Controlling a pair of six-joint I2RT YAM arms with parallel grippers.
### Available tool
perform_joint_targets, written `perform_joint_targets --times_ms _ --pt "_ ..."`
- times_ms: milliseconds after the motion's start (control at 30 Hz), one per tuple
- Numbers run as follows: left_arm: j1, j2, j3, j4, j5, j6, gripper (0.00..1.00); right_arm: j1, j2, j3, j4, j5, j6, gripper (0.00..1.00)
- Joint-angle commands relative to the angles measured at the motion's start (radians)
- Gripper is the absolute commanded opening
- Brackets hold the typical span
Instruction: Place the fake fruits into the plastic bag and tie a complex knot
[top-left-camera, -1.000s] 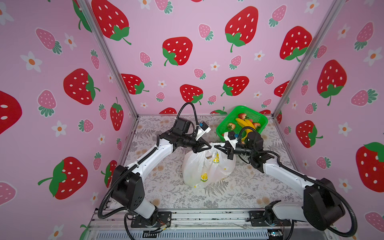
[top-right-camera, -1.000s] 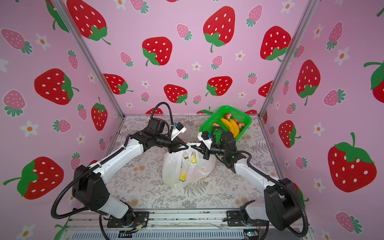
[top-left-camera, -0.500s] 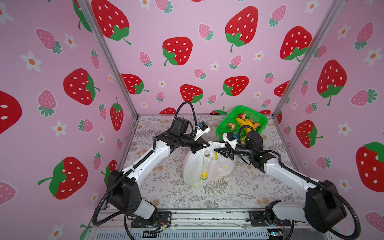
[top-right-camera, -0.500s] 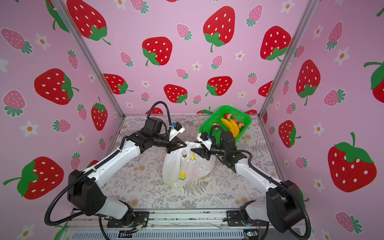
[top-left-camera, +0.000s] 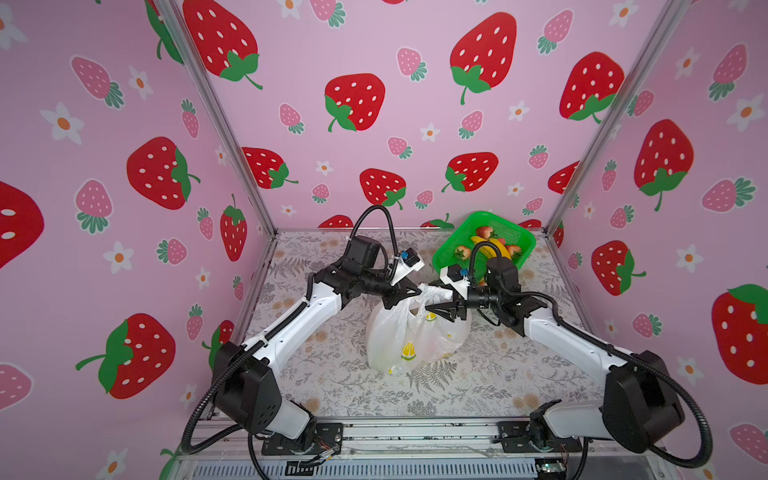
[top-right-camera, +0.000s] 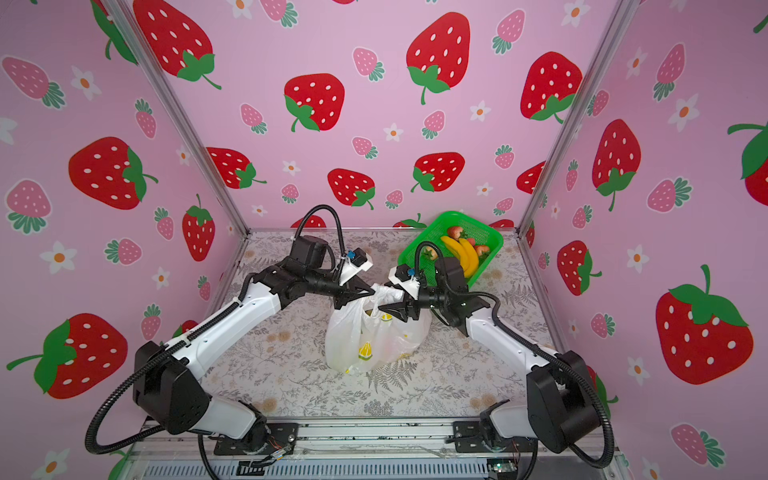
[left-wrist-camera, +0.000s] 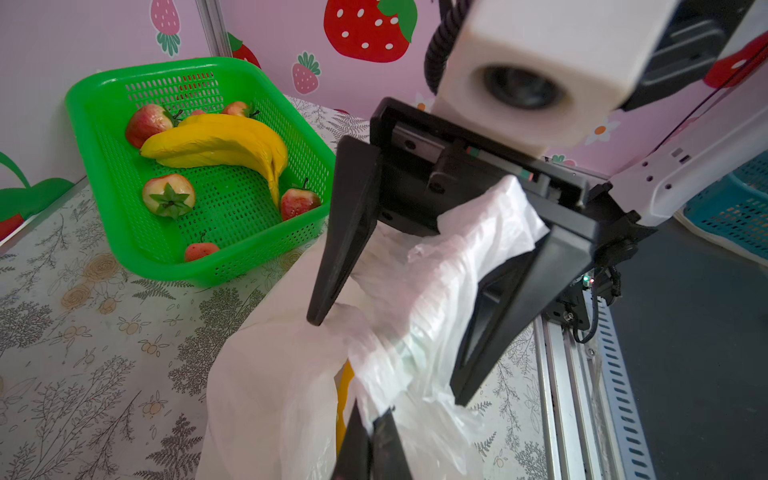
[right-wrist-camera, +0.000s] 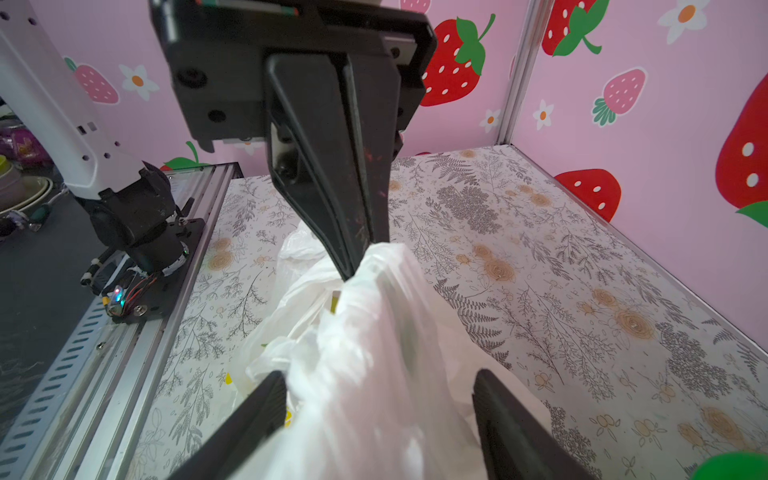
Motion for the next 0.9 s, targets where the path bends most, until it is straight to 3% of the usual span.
perform_joint_targets --times_ms 0,133,267,567,700,867 --pt "-0.009 -0.012 -0.003 -0.037 -0.017 0.065 0.00 -0.001 0.012 0.052 -0.074 -0.058 -0.073 0.78" --pt "-0.019 -0.016 -0.008 -0.040 -0.039 0.080 0.00 -0.007 0.001 0.066 -0.143 -0.024 -0.123 0.79" --pt "-0.031 -0.021 -0.014 -0.041 -0.048 0.094 0.00 -0.008 0.019 0.075 -0.114 -0.069 -0.091 0.77" --pt "-0.042 -0.022 -0.013 -0.043 -0.060 0.094 0.00 0.000 0.087 0.115 -0.157 -0.058 -0.111 0.54" --pt "-0.043 -0.021 -0.009 -0.044 -0.064 0.089 0.00 -0.001 0.099 0.118 -0.163 -0.040 -0.118 0.52" --pt "-0.042 -0.020 -0.007 -0.038 -0.065 0.079 0.00 0.005 0.111 0.126 -0.165 -0.029 -0.115 0.40"
